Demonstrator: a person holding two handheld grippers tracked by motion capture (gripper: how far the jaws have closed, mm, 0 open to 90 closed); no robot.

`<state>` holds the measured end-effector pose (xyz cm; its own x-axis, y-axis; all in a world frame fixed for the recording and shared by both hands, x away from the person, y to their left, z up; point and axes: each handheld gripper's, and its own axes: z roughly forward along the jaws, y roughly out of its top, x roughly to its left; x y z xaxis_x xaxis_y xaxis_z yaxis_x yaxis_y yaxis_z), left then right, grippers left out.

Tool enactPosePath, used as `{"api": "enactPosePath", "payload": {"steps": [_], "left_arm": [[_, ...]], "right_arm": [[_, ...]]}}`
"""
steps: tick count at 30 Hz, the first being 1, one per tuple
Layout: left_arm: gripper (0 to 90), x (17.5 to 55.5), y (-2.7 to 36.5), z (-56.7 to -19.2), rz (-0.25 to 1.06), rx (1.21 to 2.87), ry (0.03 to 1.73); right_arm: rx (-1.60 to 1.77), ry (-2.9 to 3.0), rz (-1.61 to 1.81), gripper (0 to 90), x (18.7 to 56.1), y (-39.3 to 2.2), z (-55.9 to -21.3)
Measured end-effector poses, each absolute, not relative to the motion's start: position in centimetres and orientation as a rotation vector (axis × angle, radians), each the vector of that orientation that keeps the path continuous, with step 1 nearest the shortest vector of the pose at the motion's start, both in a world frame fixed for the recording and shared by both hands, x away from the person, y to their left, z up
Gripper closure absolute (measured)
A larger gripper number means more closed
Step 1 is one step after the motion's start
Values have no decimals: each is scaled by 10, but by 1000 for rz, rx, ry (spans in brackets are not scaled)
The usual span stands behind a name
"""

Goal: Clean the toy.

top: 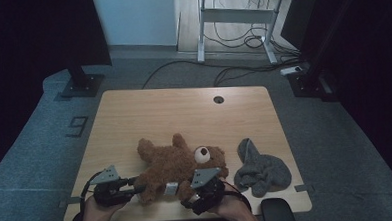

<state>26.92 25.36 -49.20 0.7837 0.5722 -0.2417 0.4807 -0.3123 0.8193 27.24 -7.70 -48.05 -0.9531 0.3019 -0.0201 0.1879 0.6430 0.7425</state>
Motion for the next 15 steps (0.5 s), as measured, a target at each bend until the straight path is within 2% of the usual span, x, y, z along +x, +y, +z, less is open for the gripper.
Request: {"api": "enactPosePath", "payload": {"steps": [2, 5, 8, 11, 15], "left_arm": [[597, 269, 254, -492, 112, 1966, 792], [594, 269, 253, -493, 113, 1966, 791], [569, 268, 254, -493, 128, 1962, 787], [529, 265, 255, -492, 166, 1970, 776], [444, 258, 258, -483, 261, 1997, 766]], "right_arm": [[393, 2695, 1184, 304, 273, -73, -483], [374, 2674, 1192, 479, 272, -72, -483], [385, 2652, 1196, 602, 272, -73, -478], [411, 2642, 1243, 659, 277, -77, -472], [445, 2623, 1278, 691, 283, -79, -465]]}}
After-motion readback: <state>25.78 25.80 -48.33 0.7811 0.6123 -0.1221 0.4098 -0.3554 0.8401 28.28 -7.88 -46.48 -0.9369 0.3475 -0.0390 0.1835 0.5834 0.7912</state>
